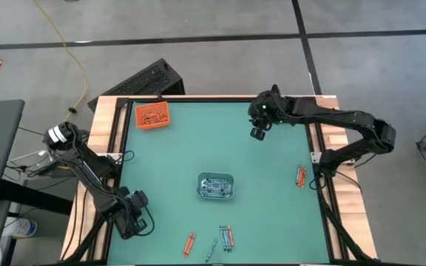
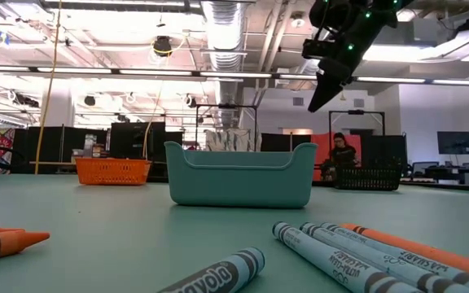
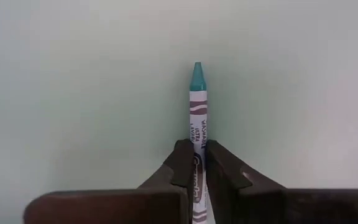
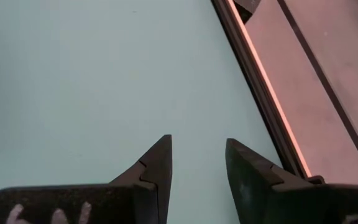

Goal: Sort crayons
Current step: Put the light blue crayon into the blue bin

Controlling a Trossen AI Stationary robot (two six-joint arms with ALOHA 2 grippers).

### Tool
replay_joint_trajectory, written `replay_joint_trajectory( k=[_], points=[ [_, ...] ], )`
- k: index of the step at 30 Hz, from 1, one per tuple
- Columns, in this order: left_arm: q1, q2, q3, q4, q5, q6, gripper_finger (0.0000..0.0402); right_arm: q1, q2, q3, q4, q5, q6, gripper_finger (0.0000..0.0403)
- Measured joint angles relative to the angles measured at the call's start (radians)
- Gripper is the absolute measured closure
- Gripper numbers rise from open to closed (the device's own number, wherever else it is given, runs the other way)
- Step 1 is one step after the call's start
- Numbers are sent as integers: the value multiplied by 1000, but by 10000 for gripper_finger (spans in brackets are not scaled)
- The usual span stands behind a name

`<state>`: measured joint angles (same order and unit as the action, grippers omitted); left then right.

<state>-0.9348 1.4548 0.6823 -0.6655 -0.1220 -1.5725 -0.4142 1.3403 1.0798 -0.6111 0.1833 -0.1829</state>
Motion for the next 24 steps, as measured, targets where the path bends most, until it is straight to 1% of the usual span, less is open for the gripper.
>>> replay_joint_trajectory(
  k=[6,11,13,16,24],
  points=[
    [18,2,17,-1,-77,68,398,45,0,0,12,-2,15,262],
    [59,2,45,6,-139,175,400,95,0,0,15,-3,37,262],
    [82,2,62,4,-162,241,400,122,0,0,15,-4,54,262],
    [123,2,94,-4,-236,357,401,168,0,0,15,-5,86,262],
    [235,0,193,-6,-486,738,401,337,0,0,31,-26,201,262]
  ],
)
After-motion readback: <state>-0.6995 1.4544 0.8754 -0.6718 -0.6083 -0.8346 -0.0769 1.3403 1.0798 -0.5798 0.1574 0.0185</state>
